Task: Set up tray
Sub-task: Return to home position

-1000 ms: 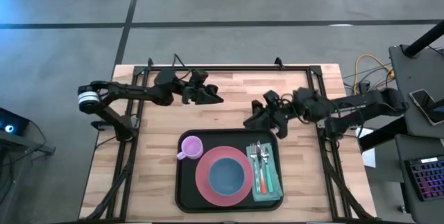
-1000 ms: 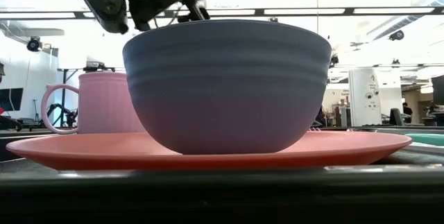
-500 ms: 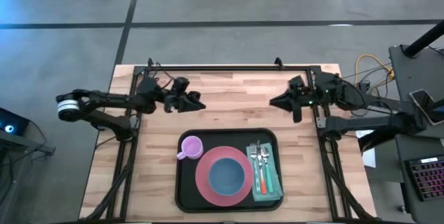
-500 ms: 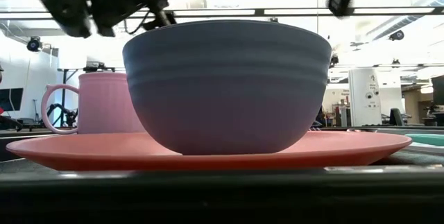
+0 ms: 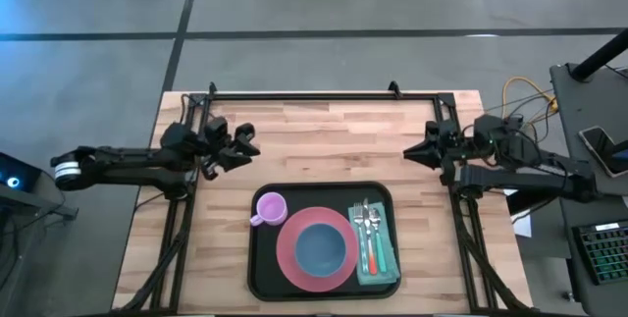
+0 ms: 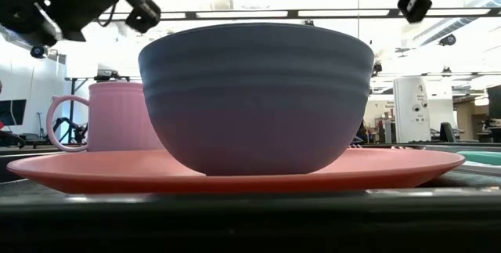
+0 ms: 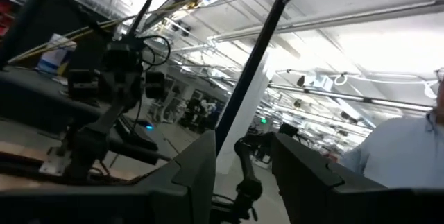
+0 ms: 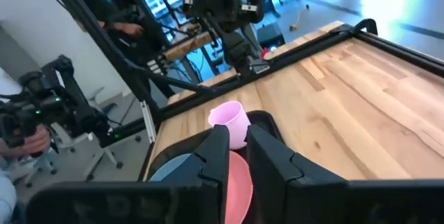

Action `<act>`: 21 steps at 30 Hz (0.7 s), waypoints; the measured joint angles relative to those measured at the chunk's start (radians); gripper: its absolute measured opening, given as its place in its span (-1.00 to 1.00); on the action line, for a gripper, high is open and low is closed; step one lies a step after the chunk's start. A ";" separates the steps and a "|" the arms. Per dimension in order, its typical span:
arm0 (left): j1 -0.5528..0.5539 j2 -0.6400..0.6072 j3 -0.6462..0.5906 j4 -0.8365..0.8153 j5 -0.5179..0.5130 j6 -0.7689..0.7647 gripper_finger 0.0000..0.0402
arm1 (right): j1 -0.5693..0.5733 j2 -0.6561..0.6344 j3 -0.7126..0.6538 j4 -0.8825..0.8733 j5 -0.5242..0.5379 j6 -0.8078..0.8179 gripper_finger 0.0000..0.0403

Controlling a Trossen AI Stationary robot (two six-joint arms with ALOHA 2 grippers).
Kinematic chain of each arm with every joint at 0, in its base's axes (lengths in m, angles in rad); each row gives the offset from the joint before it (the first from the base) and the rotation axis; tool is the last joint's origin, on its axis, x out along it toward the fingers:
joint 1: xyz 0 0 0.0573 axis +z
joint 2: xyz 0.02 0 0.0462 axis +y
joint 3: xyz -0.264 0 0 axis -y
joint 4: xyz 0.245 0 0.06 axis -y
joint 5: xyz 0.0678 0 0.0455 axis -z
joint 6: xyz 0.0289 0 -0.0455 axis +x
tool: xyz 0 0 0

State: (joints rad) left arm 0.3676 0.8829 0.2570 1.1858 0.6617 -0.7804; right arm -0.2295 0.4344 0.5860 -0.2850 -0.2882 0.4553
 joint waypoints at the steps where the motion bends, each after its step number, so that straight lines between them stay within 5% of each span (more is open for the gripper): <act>1: 0.000 -0.013 -0.018 -0.001 -0.005 0.009 -0.39 | 0.000 -0.020 -0.030 0.021 0.001 0.003 -0.79; 13: 0.000 -0.148 -0.242 0.000 -0.094 0.016 -0.39 | 0.000 -0.255 -0.323 0.259 0.002 0.087 -0.79; 21: 0.000 -0.133 -0.231 -0.053 -0.092 -0.006 -0.39 | 0.000 -0.322 -0.402 0.261 0.074 0.089 -0.79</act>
State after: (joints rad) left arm 0.3676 0.7501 0.0256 1.1328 0.5697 -0.7868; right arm -0.2291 0.1122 0.1838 -0.0236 -0.2137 0.5441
